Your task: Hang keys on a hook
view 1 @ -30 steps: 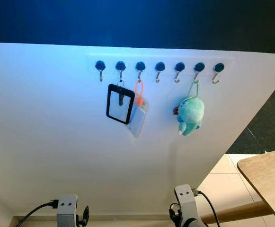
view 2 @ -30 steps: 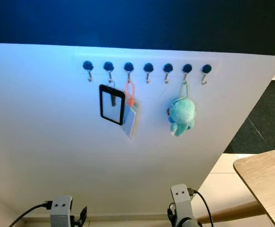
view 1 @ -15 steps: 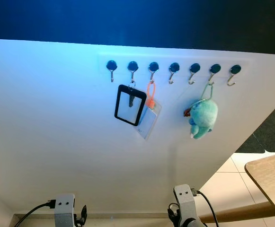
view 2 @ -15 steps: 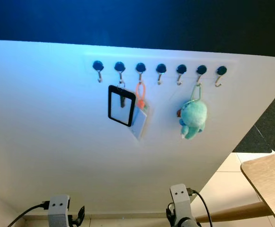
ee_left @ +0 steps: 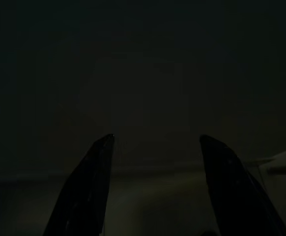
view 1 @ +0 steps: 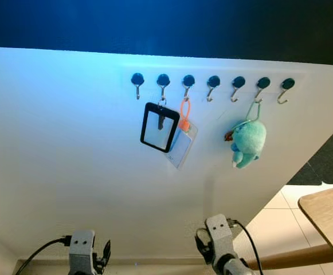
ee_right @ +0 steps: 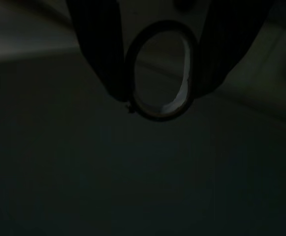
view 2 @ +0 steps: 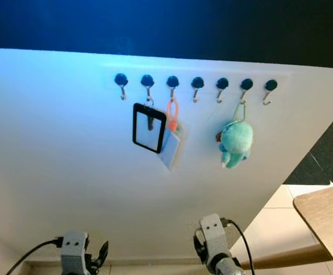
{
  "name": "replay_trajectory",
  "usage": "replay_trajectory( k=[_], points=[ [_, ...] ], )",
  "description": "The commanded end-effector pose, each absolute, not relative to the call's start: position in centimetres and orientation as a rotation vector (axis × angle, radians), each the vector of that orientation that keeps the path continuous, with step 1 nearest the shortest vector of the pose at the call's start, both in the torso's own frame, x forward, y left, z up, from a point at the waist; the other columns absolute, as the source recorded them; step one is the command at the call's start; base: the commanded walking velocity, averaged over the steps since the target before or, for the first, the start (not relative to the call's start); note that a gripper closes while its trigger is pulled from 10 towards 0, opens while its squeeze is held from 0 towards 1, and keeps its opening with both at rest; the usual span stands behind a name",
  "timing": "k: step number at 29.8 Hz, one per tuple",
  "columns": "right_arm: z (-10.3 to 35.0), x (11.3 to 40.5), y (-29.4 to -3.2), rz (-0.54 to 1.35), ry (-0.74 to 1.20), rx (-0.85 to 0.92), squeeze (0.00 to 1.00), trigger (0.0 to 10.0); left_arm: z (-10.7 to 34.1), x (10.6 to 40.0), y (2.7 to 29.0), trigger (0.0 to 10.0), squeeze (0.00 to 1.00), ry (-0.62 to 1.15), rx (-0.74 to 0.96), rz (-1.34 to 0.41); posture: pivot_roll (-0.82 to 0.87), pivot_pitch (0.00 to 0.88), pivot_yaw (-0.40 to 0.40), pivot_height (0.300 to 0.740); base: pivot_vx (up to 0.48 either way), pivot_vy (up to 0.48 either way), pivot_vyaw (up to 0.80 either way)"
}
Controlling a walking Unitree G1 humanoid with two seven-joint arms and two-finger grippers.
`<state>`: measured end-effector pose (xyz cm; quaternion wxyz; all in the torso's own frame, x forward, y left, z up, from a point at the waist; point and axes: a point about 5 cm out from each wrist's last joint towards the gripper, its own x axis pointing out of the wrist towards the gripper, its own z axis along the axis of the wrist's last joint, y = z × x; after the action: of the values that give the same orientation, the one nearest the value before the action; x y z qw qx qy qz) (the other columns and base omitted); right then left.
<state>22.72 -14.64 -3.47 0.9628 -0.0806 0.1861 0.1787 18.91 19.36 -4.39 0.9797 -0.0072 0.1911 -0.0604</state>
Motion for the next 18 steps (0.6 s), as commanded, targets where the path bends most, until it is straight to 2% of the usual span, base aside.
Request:
replay_trajectory(
  k=[1,8,13,18],
  points=[
    [-2.8,22.2,-14.7,0.401,0.288,-0.169,0.0,10.0,-4.2,18.4,20.1,10.0,0.0,0.369,0.029,-0.142,0.07,0.057,-0.039,0.74,0.0,0.0,0.0],
    [-0.2,21.9,-14.7,0.437,0.074,-0.154,0.0,10.0,-2.9,18.8,20.0,10.0,0.0,0.269,0.018,-0.139,0.07,0.067,-0.033,0.74,0.0,0.0,0.0],
    [6.6,22.7,-14.0,0.453,-0.268,-0.098,0.0,10.0,-2.7,18.9,19.7,10.0,0.0,0.255,0.013,-0.125,0.07,0.076,-0.029,0.74,0.0,0.0,0.0],
    [9.7,23.2,-13.2,0.492,-0.378,-0.071,0.0,10.0,-2.9,18.8,19.6,10.0,0.0,0.265,0.014,-0.125,0.06,0.08,-0.023,0.74,0.0,0.0,0.0]
  ],
)
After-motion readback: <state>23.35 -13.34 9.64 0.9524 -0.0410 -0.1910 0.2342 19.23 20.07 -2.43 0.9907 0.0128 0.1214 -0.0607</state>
